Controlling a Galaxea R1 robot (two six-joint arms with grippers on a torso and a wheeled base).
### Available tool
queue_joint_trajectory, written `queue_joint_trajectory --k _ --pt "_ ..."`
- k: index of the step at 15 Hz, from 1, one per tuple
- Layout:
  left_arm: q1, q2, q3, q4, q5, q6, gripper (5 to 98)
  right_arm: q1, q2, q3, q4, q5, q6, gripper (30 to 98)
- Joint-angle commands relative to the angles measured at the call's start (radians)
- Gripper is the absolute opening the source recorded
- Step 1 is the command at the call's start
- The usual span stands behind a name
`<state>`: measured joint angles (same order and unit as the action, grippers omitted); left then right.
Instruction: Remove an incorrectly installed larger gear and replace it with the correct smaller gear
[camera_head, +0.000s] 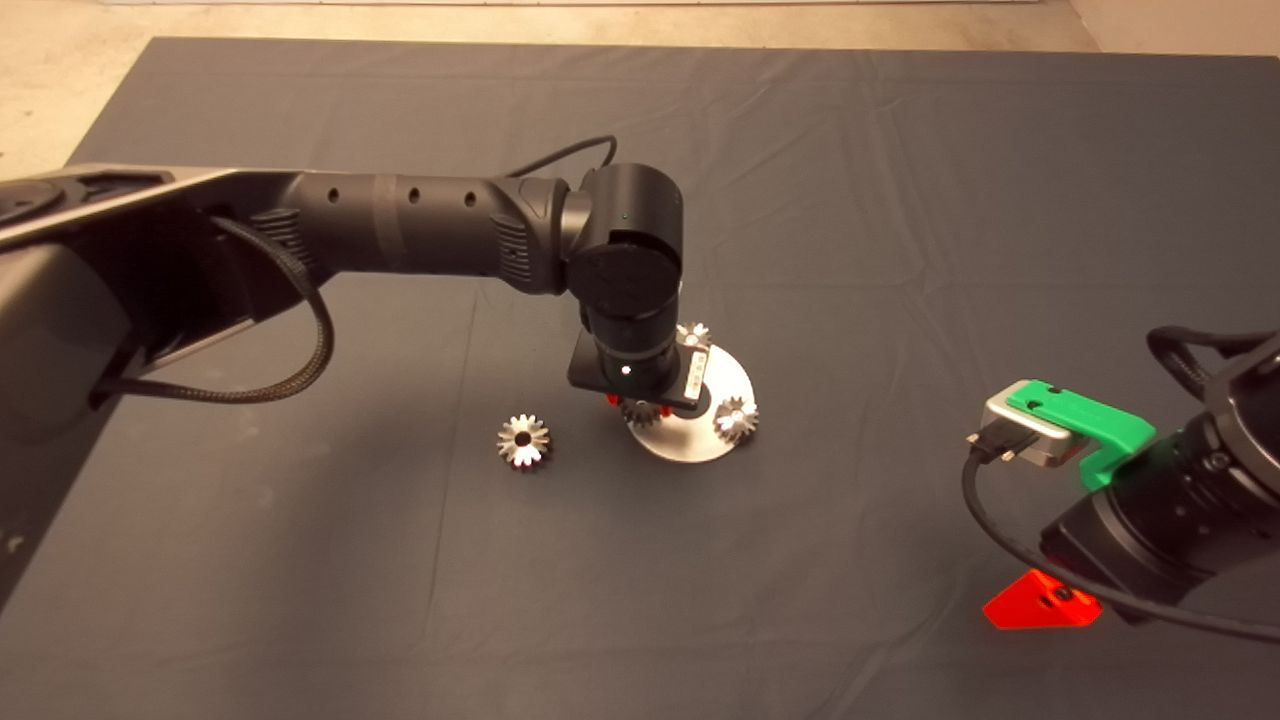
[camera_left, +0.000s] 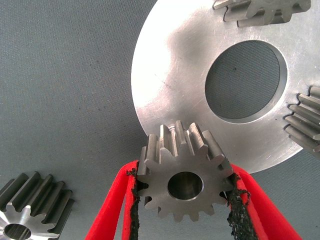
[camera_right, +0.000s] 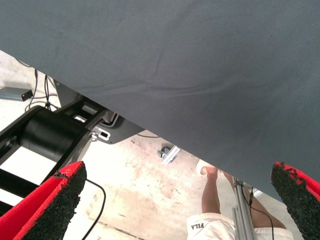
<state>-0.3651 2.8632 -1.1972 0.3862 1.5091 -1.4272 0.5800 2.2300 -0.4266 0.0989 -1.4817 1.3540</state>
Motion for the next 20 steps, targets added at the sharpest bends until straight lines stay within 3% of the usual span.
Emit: queue_joint_trajectory --k 1,11,14,20 --pt "-0.014 -0.010 0.012 0.010 0.042 0.005 35.5 0.024 -0.003 0.003 0.033 0.003 -0.004 97.7" --pt "-0.018 -0.012 0.017 0.005 0.043 0.005 35.5 0.024 -0.003 0.003 0.033 0.003 -0.004 97.7" --pt "-0.018 -0.012 0.024 0.003 0.057 0.005 35.5 0.024 -0.003 0.003 0.033 0.003 -0.004 97.7" --pt "-0.020 -0.017 0.032 0.002 0.059 0.004 35.5 0.026 -0.003 0.003 0.033 0.003 -0.006 97.7"
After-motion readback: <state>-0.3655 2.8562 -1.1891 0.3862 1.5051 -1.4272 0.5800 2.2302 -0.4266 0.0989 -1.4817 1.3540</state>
